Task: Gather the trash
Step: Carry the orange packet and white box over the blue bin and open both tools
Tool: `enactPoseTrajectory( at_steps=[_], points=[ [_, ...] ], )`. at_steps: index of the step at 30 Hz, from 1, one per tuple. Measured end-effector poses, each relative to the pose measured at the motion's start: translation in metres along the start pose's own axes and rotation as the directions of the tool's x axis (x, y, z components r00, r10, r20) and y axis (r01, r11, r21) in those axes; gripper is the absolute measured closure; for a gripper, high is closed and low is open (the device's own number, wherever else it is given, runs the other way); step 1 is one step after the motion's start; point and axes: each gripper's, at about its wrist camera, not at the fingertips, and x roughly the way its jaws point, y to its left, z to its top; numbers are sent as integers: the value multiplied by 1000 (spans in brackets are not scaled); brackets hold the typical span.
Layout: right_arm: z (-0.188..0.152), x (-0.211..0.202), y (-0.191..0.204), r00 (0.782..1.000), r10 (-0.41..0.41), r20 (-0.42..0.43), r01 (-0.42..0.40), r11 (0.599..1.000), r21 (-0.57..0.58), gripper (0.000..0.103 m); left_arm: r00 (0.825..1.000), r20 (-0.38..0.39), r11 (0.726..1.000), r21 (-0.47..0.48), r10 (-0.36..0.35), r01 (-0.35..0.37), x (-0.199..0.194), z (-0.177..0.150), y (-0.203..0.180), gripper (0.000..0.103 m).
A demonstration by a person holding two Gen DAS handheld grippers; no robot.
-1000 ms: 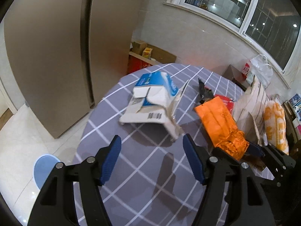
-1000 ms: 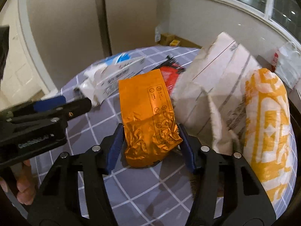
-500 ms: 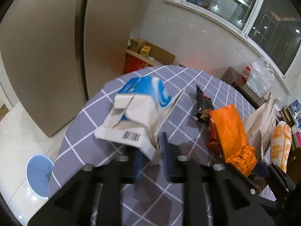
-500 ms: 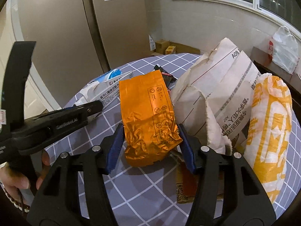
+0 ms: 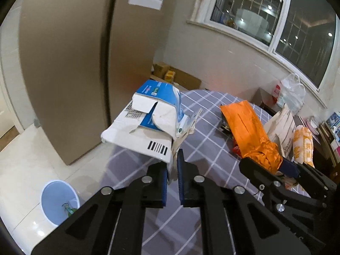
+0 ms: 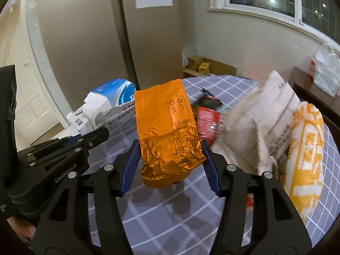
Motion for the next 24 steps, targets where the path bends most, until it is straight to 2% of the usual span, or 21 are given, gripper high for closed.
enactPoseTrajectory(
  at_steps=[3, 11, 17, 24],
  points=[
    [3, -9, 24, 1000, 16, 11, -16, 1000, -26, 47, 1000, 15, 1000, -27, 5, -5, -20, -3, 19, 95],
    [7, -10, 108, 997, 78, 26, -75, 991, -109, 47, 990, 64, 989, -91, 126, -120, -70, -4, 85, 95],
    [8, 1, 179, 989, 144, 15, -139, 974, -177, 47, 963, 97, 961, -148, 251, -235, -106, -14, 147, 95],
    [3, 33, 253, 972, 229, -46, -233, 944, -235, 47, 935, 72, 916, -241, 348, -322, -125, -33, 226, 95]
  ],
)
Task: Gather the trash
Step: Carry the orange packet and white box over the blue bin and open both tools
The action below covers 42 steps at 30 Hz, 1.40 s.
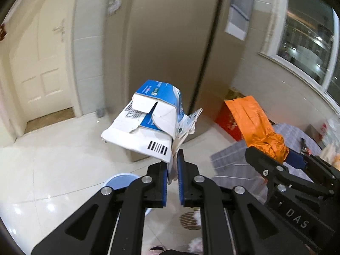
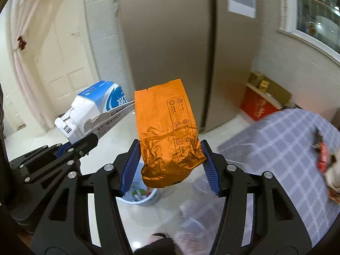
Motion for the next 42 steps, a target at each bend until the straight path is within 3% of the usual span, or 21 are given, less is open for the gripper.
enactPoseTrajectory(
  at_steps=[7, 13, 17, 19, 27, 42],
  points=[
    [2, 50, 46, 993, 101, -56, -102, 995, -17, 47, 996, -25, 991, -100, 83, -85, 17, -4, 63, 95],
    [1, 92, 83, 981, 174, -85, -177, 984, -20, 47, 980, -42, 969, -145, 196, -200, 29, -5, 108, 95],
    [3, 118, 97, 976, 199, -93, -199, 980, 8, 37, 974, -65, 960, -163, 218, -226, 40, -5, 129, 95],
    [1, 130, 101, 973, 205, -108, -204, 979, 23, 37, 971, -74, 956, -170, 229, -239, 44, -5, 137, 95],
    [-7, 129, 96, 979, 171, -111, -171, 985, 12, 37, 972, -105, 960, -170, 209, -225, 59, -8, 140, 95],
    [-5, 108, 79, 996, 93, 16, -93, 995, 40, 34, 981, -123, 977, -132, 149, -165, 80, 0, 123, 95]
  ],
)
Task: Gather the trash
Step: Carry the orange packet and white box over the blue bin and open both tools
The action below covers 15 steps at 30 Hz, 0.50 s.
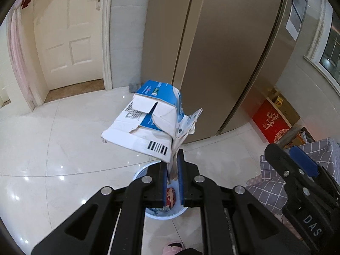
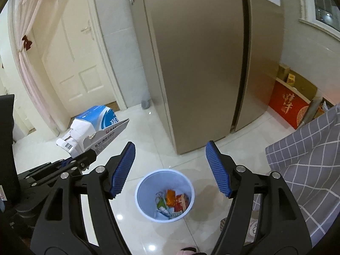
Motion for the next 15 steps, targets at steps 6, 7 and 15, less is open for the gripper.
enactPoseTrajectory(
  at_steps=[6, 7, 15],
  points=[
    [0, -2, -5, 999, -17, 40, 16, 999, 28, 33, 1000, 7, 1000, 17, 1, -1, 2, 3, -7, 94],
    [1, -2, -7, 999, -18, 41, 17, 999, 31, 33, 1000, 7, 1000, 17, 1, -1, 3, 3, -8, 94],
    [0, 2, -13, 998, -29, 53, 26, 998, 54, 32, 999, 38, 1000, 22, 14, -15, 7, 6, -9, 80]
  ],
)
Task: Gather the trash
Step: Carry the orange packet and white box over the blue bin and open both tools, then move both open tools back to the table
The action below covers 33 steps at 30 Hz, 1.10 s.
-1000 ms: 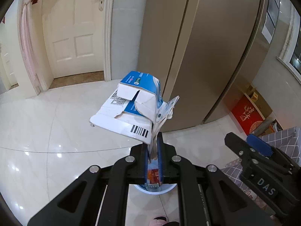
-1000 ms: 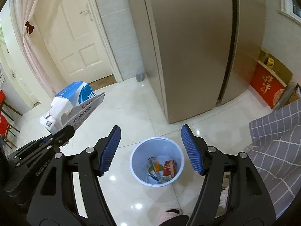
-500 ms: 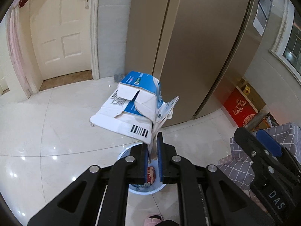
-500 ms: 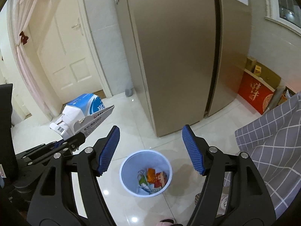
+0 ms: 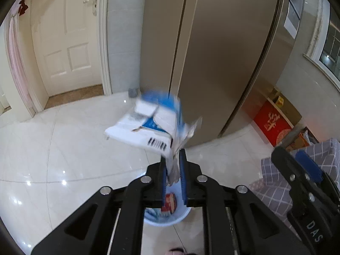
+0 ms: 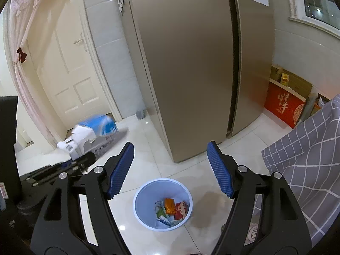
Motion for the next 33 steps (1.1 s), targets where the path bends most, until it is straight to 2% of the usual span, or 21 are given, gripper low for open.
enactPoseTrajectory(
  at_steps=[1, 2, 3, 6, 12, 21, 28, 33],
  points=[
    [0, 2, -1, 1000, -3, -9, 3, 1000, 3, 31, 1000, -2, 1000, 7, 13, -13, 2, 1, -1, 47],
    [-1, 4, -3, 1000, -9, -22, 9, 1000, 8, 31, 999, -20, 999, 12, 31, -31, 5, 2, -1, 31],
    [0, 5, -6, 1000, -11, -28, 12, 1000, 15, 31, 999, -25, 999, 12, 43, -43, 6, 2, -2, 23],
    [1, 4, -9, 999, -21, -31, 21, 999, 24, 31, 998, 12, 998, 26, 62, -62, -3, -1, -7, 23],
    [6, -4, -13, 999, -39, -32, 39, 999, 13, 31, 999, -13, 998, 24, 50, -49, -9, 0, -14, 23],
    [11, -34, -28, 999, -54, -9, 54, 998, 13, 31, 999, 18, 998, 47, 32, -32, -38, -2, -32, 23],
    [19, -84, -55, 996, -73, 49, 72, 997, 31, 30, 996, 94, 995, 97, -2, -7, -84, -5, -69, 23],
    [22, -126, -77, 990, -100, 98, 96, 994, 43, 29, 987, 150, 989, 141, -52, 30, -122, -10, -103, 23]
  ],
)
